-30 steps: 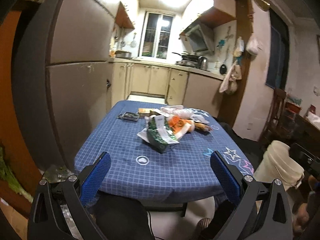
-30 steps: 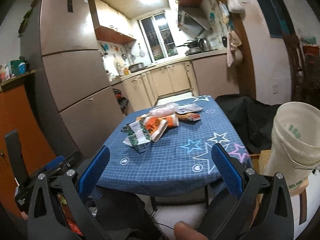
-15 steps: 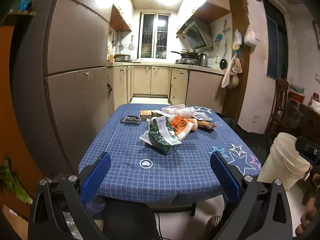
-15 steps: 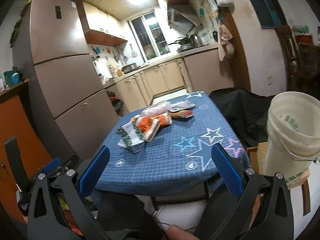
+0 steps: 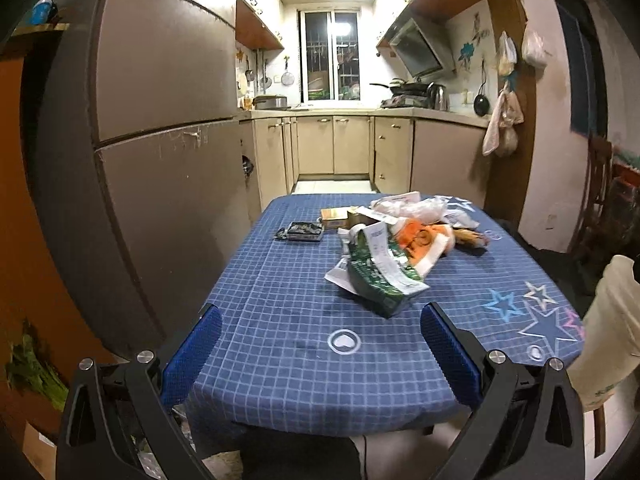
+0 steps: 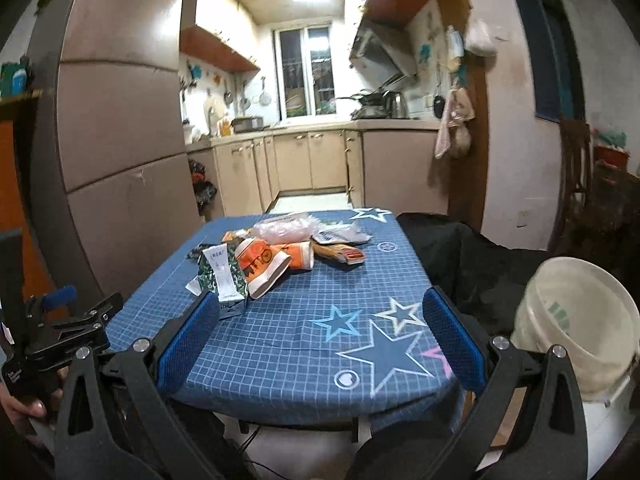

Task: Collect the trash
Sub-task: 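Move both tools toward the trash pile on the table, then grasp the green-white milk carton with the right gripper while the left gripper grasps the white snack bag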

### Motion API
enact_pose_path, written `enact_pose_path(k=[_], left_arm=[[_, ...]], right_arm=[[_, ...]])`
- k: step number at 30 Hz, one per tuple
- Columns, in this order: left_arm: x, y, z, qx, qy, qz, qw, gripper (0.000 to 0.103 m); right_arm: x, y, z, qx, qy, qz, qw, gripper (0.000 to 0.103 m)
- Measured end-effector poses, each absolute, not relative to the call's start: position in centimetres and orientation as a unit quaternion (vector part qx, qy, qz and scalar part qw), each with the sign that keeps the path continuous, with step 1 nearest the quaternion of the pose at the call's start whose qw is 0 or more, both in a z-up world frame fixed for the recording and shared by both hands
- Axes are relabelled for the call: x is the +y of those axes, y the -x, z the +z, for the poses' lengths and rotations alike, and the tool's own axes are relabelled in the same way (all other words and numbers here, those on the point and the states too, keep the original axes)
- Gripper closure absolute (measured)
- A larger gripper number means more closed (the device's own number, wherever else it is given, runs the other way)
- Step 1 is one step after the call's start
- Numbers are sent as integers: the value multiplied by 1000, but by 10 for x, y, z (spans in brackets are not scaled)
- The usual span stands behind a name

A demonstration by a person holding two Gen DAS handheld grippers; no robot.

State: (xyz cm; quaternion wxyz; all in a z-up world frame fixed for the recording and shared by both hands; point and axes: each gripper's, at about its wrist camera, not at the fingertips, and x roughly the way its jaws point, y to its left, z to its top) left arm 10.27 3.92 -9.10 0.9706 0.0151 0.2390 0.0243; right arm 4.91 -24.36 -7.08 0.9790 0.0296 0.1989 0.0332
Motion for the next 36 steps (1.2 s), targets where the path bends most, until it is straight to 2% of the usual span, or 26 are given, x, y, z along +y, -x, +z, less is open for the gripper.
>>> enact_pose_path(k=[14,27,36], left_arm=[[67,-162,-151,315,20,40,948,3],[114,-173,-157,287,37,88,953,3],[114,-171,-146,252,14,94,963,3]], right_arm=[[-212,-133,-110,272,5,94,958,5],[-164,-198,-131,321,5,205,925,5],[-124,-230,-138,322,55,226,918,5]])
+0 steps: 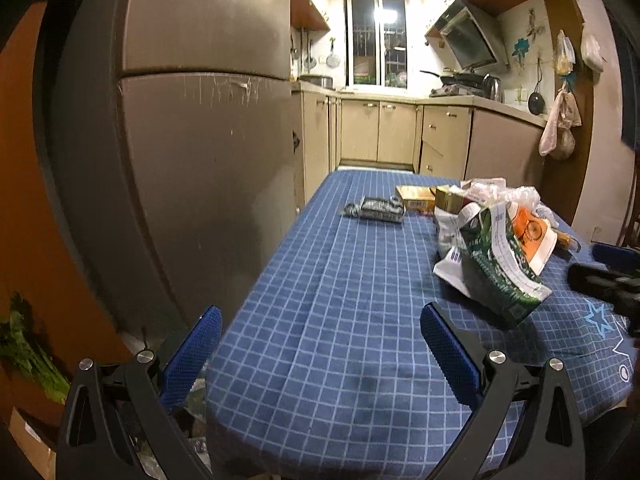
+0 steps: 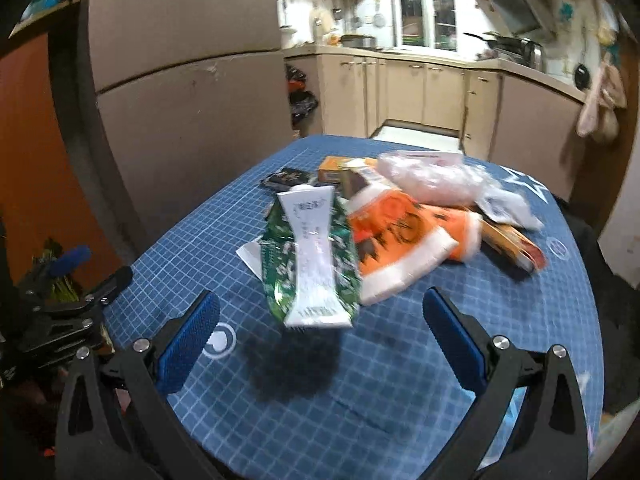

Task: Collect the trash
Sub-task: 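Grasp the green-white milk carton with the right gripper while the left gripper grasps the white snack bag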

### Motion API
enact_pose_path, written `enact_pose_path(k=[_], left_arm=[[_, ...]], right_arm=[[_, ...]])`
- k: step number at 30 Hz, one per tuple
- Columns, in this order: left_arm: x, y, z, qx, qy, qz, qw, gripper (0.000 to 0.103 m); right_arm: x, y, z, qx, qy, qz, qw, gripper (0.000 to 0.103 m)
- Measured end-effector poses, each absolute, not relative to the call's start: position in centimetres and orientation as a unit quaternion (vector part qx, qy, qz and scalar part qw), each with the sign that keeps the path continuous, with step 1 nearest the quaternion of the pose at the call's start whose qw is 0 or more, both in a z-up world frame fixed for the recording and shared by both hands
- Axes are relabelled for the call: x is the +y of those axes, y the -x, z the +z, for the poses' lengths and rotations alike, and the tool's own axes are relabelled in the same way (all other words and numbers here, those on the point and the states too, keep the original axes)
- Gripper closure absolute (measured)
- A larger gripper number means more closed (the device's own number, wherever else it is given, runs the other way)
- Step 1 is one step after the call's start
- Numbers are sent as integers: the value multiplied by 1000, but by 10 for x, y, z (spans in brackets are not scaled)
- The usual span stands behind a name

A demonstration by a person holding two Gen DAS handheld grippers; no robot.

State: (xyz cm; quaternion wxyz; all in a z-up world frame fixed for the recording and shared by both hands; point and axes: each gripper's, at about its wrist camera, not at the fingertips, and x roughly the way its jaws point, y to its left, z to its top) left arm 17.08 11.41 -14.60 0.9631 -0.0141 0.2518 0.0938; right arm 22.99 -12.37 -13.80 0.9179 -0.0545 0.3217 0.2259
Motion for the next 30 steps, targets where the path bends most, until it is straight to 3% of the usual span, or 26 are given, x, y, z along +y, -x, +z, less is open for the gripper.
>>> enact_pose_path(k=[13,15,16,25,30], left_arm=[[144,-183,-159,270,59,118,954,3],[145,-184,-160,270,59,120,954,3],[146,-183,-161,270,59,120,954,3],[132,-188,-156,266,44,94,958,3],[109,-215,-149,285,43,-8,957,3]], right_arm=[[-75,-297,-176,386,129,225,885,5],[-74,-293,-179,376,145,215,890,28],[-74,-290,-178,366,152,209,894,29],[-120,-254,-144,331,60,238,911,30],[-172,-216,-124,317,16,202,926,30]])
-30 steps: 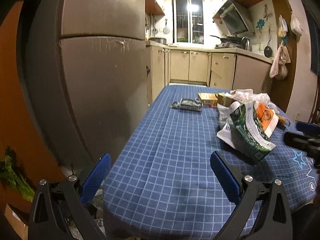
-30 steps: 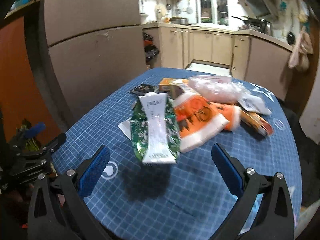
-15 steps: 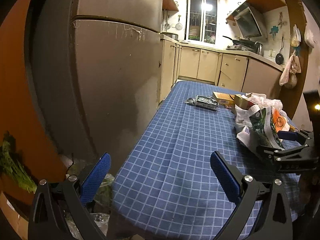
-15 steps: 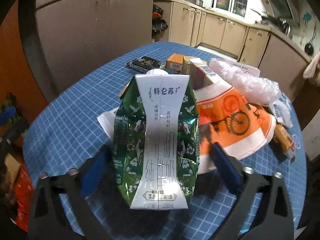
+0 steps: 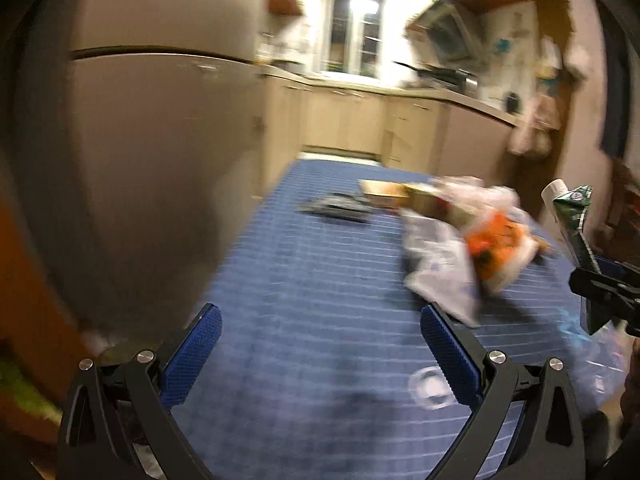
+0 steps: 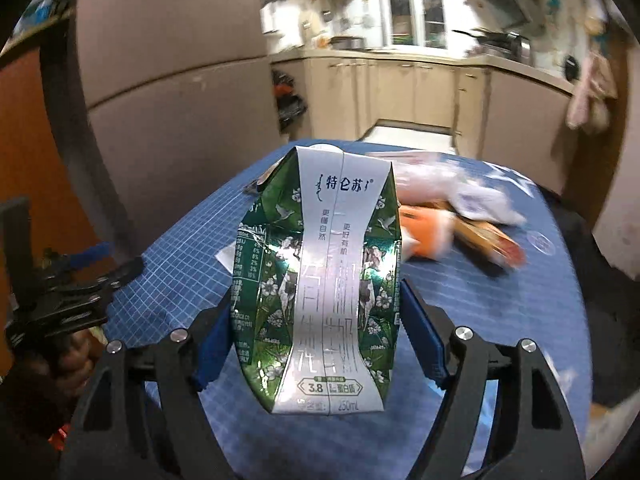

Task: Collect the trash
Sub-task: 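Grasp the green-white milk carton with the right gripper while the left gripper grasps the white snack bag, then carry the milk carton and snack bag over the white bucket with both grippers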

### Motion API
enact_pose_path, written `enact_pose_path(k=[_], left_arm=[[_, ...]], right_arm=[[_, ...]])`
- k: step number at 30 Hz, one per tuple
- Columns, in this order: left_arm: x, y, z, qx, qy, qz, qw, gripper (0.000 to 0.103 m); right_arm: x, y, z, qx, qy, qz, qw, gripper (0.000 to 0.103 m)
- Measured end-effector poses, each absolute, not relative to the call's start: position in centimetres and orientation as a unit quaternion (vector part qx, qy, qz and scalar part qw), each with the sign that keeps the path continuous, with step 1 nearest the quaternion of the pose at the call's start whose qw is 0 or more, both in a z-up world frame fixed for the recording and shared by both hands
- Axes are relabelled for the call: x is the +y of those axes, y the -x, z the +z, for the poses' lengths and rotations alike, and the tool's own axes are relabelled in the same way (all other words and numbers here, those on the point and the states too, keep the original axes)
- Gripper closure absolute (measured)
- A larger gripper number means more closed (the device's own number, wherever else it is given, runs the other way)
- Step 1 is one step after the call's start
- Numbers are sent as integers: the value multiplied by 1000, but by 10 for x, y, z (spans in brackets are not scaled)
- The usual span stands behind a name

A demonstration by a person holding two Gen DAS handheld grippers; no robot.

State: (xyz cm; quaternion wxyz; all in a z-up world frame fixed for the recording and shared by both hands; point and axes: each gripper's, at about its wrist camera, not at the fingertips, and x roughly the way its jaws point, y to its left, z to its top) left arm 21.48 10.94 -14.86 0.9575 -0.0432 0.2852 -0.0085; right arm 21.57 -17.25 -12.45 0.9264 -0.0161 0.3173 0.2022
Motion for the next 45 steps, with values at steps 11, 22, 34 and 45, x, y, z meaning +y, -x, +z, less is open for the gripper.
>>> enact_pose_path(k=[11,22,34,45], left_arm=[[18,-307,-175,356,-30,-129,925,3],[13,-332,-192,402,-16,-136,905,38],[34,-234,-156,352,-6,-73,933,51],[20,-189,-102,291,-13,-78,954,51]], right_arm=[[-243,-179,-119,315,-45,138,938,30],[-262,-164,-124,311,-71,120,940,30],[-267,-152,-122,301,-85,123,942,30],[-270,-129,-104,269,-68,109,955,30]])
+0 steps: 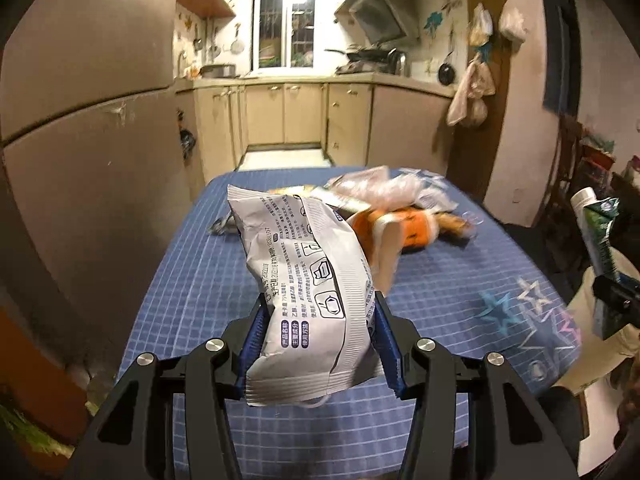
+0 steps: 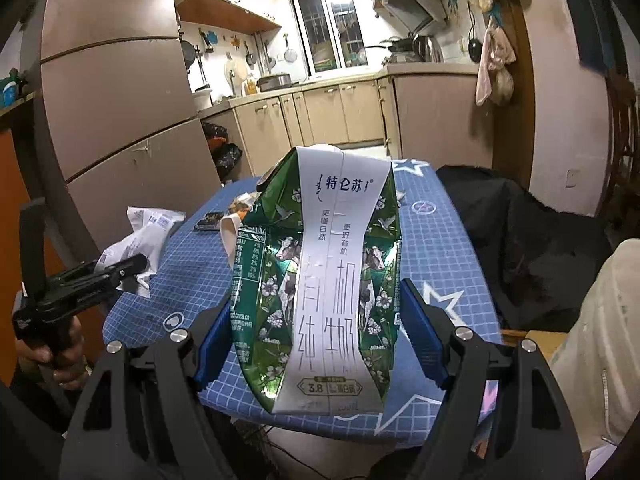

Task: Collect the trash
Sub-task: 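Carry the milk carton and snack bag over the white bucket with both grippers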

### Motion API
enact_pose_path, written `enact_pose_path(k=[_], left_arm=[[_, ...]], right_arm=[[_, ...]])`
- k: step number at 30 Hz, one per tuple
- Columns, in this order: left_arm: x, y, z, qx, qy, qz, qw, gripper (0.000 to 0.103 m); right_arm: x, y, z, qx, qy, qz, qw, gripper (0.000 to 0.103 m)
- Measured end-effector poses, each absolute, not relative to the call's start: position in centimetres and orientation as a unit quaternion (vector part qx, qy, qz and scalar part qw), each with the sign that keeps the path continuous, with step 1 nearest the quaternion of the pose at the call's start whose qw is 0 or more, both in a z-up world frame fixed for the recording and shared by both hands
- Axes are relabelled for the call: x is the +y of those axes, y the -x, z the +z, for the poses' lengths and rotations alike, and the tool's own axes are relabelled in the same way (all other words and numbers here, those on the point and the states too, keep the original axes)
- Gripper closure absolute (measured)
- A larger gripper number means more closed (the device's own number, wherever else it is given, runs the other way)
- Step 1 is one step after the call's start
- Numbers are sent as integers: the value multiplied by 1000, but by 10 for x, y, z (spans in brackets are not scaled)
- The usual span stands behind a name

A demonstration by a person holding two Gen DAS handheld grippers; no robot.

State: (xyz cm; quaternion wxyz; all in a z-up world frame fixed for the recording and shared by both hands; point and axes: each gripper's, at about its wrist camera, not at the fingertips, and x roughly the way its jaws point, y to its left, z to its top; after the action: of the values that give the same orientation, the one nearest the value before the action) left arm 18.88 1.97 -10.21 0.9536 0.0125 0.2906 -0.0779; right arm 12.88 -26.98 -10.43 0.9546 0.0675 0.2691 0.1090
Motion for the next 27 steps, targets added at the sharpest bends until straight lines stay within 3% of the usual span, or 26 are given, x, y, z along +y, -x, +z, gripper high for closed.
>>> enact_pose_path(k=[27], left_arm=[[-198,-187,-48,217,-63,-225,948,51]], right_arm=[[-406,-36,-60,174,-45,-95,979,30]])
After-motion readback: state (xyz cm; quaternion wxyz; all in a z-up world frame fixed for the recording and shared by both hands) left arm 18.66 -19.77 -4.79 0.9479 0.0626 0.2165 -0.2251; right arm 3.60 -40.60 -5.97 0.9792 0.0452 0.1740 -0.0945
